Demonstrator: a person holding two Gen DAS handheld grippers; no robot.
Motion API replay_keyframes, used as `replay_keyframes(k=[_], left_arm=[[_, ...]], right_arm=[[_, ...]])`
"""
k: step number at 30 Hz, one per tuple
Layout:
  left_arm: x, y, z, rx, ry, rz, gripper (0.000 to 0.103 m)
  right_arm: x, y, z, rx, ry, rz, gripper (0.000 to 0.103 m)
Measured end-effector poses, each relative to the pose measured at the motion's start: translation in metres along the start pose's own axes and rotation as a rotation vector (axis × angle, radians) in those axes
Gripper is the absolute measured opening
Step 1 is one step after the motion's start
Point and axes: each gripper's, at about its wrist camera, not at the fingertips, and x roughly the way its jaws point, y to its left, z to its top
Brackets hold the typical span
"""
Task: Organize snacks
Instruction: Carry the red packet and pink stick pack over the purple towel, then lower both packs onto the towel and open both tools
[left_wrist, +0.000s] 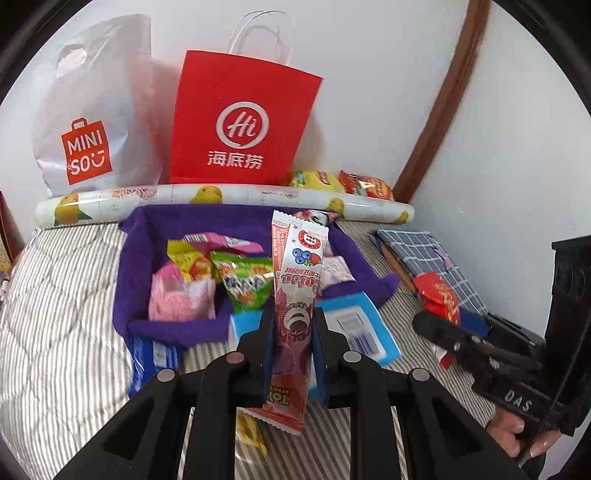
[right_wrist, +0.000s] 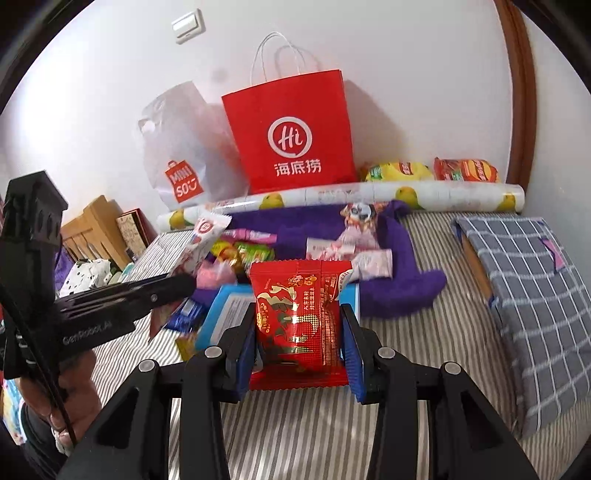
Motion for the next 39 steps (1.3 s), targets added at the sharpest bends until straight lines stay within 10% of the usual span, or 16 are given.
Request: replay_keyframes(k=[17,39], left_arm=[[0.088,0.007,0.07,-0.011,0.097,0.055,0.018],[0.14,0.006,0.082,-0.001,0.189,0.095,0.019]], right_arm=[[0.113,-0.042,0.081,-0.025,0.07,-0.031,0.041],[0.163,-0.066,0.059,0.042,0.209,0.007,0.042]])
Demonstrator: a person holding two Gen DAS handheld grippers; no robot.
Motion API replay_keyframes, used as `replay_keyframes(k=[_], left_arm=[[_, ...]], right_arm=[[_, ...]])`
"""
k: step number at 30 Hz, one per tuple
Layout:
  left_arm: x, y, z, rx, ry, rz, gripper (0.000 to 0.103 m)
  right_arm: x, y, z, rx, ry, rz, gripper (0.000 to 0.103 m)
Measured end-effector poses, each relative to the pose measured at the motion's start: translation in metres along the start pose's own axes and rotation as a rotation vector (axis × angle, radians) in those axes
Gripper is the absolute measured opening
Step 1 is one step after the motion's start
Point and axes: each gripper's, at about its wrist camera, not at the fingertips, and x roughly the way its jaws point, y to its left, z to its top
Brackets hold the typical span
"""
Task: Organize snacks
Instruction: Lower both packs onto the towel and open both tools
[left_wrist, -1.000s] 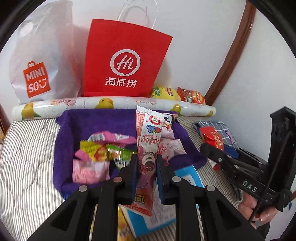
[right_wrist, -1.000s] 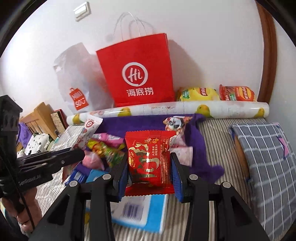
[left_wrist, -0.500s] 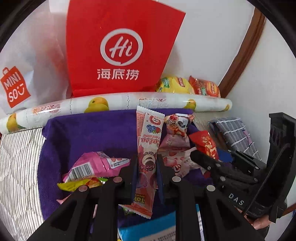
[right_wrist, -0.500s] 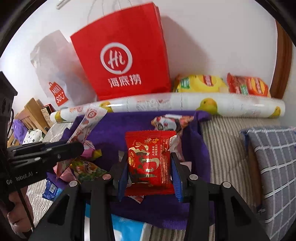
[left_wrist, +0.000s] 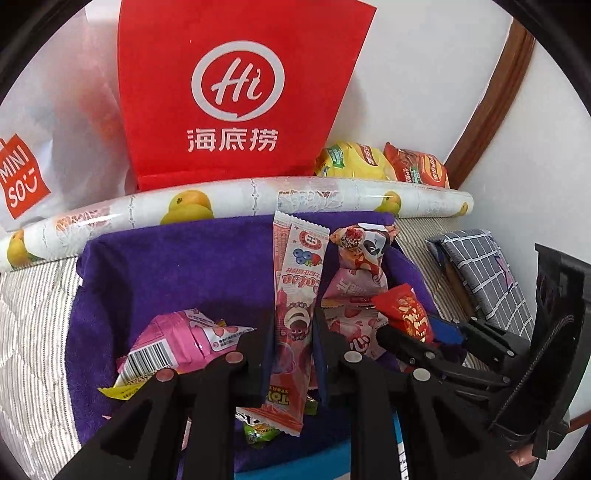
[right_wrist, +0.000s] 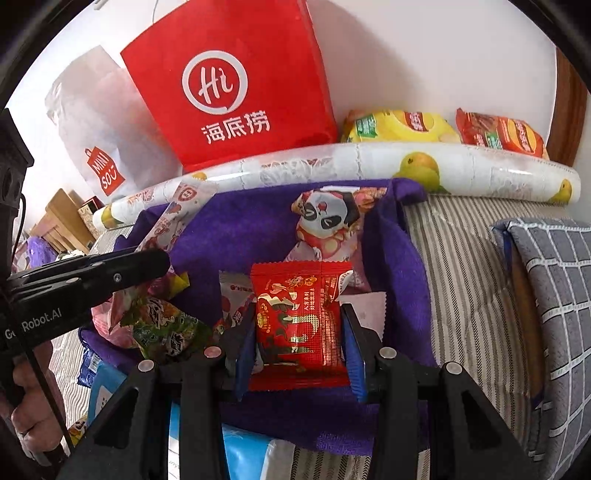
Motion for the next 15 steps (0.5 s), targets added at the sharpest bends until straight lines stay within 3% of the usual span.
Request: replay_keyframes(k=[2,6,12,14,15], left_arm=[[0.002,0.001,0.0,-0.005,0.01,-0.015,0.021],[0.004,0.005,-0.001,-0.031,0.035,-0.037,0.024],[-0.009,0.011,-0.008,-0.059,0.043,-0.069,0.033],[-0.019,0.013,-0.011,-0.055,0.029,-0.059,0.045],[-0.026,0.013,-0.013,-0.047,0.016,-0.047,0.046]], right_arm=[[-0.001,-0.001,-0.001,0.01,-0.002,0.007,0.044],[-0.009,-0.004,-0.002,0.022,-0.043,0.024,0.064],[-0.022,-0.002,-0.002,0.023,-0.086,0.073,0.064],[-0.028,0.001,-0.003,0.021,-0.095,0.076,0.064],[-0.032,0.004,-0.005,0.02,-0.099,0.073,0.064]])
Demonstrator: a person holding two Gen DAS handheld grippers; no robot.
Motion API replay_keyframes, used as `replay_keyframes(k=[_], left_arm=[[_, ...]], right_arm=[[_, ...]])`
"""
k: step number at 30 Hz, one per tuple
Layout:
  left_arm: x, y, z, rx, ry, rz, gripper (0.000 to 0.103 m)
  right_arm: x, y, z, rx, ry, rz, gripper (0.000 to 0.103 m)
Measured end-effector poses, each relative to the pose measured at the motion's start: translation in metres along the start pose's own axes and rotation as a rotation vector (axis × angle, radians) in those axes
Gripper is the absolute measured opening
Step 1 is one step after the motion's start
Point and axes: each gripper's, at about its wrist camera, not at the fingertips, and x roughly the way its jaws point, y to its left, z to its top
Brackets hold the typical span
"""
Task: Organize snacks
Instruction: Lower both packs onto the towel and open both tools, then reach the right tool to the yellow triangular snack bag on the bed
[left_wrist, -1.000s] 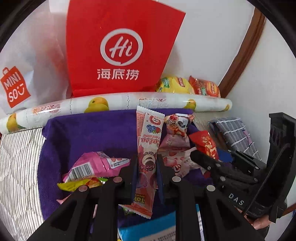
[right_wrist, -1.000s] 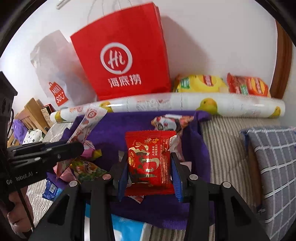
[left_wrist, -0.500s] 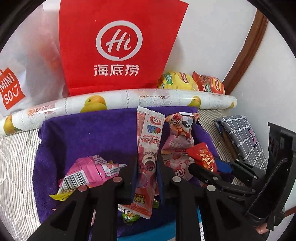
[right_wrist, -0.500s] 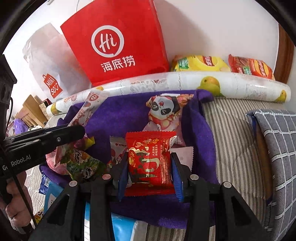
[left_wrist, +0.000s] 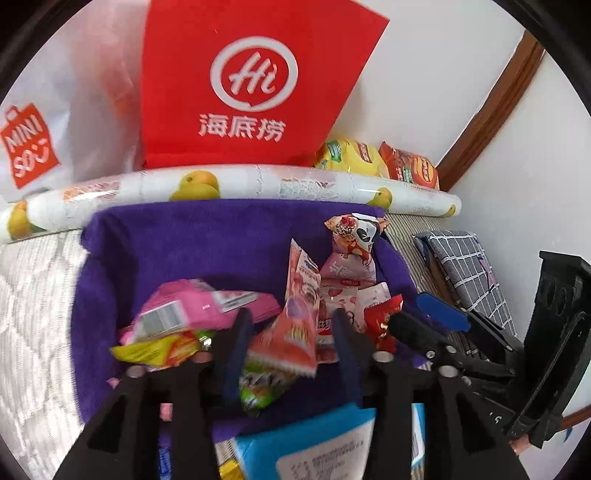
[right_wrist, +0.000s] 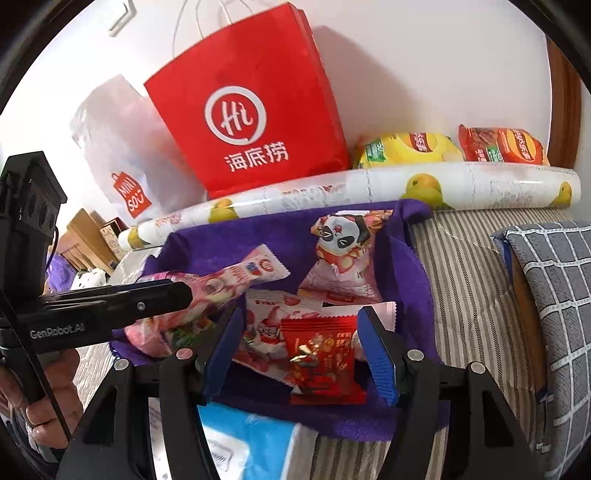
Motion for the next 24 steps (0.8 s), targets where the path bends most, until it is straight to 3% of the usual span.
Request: replay_keyframes(k=[6,10,17,19,24], left_arm=[[-0.042,0.02,-0.018,-0.006,-0.054,0.052,0.047],[-0.067,0.037,-0.035,-0.021,-0.082,0.089,0.054],[-0.097,0.076,-0.074,-0.074,-0.089,0.161,0.055],[-0.101,0.085,-0.084,-0.088,-0.09,0.17,0.055],[-0.101,0.103,-0.109,-0.113,-0.073,0.174,0.055]], right_arm=[[-0.031,0.028,-0.014,-0.032,-0.001,-0.023,0.064],[-0.058,0.063,-0.033,-0.089,-0.02,-0.039,0.064],[-0.086,0.113,-0.075,-0.107,-0.015,0.027,0.063],[-0.086,0.128,-0.087,-0.119,-0.001,0.035,0.06],[-0.077,0.163,-0.116,-0.183,0.043,0.037,0.037]])
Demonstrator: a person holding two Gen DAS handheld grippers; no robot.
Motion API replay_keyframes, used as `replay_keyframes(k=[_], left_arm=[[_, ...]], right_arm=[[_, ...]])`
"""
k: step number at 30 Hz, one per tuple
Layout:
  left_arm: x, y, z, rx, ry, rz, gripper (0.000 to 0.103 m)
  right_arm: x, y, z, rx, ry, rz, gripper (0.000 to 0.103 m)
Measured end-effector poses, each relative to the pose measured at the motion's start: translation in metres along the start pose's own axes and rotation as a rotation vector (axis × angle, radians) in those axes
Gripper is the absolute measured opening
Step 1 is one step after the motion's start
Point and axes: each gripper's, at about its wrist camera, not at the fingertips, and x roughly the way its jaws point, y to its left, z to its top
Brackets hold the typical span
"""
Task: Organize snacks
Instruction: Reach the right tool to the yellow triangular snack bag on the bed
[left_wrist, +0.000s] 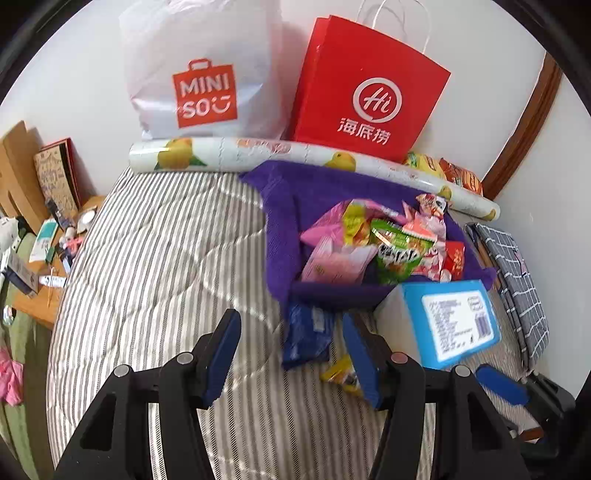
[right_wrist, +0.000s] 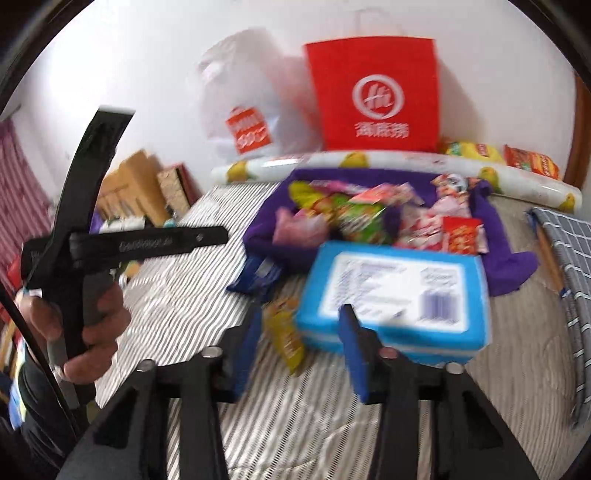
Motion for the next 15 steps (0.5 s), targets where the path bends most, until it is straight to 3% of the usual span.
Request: replay_keyframes(k=[7,11,15], left_arm=[[0.005,0.022,-0.019,-0.016,0.017,-0.028,0.055],[0.007,0.033,-0.025,-0.044,0.021,-0.076,0.055],[0.012,0.031,-0.031,-0.019,0.027,-0.077,0.055]], right_arm=[[0.023,0.026,-0.007,-0.031,0.026,-0.038,0.031],[0.038,0.026,-0.006,-0.018,0.045,-0.061,0.022],[0.047,0.023,-0.006,-0.005,0.046,-0.083,0.006]])
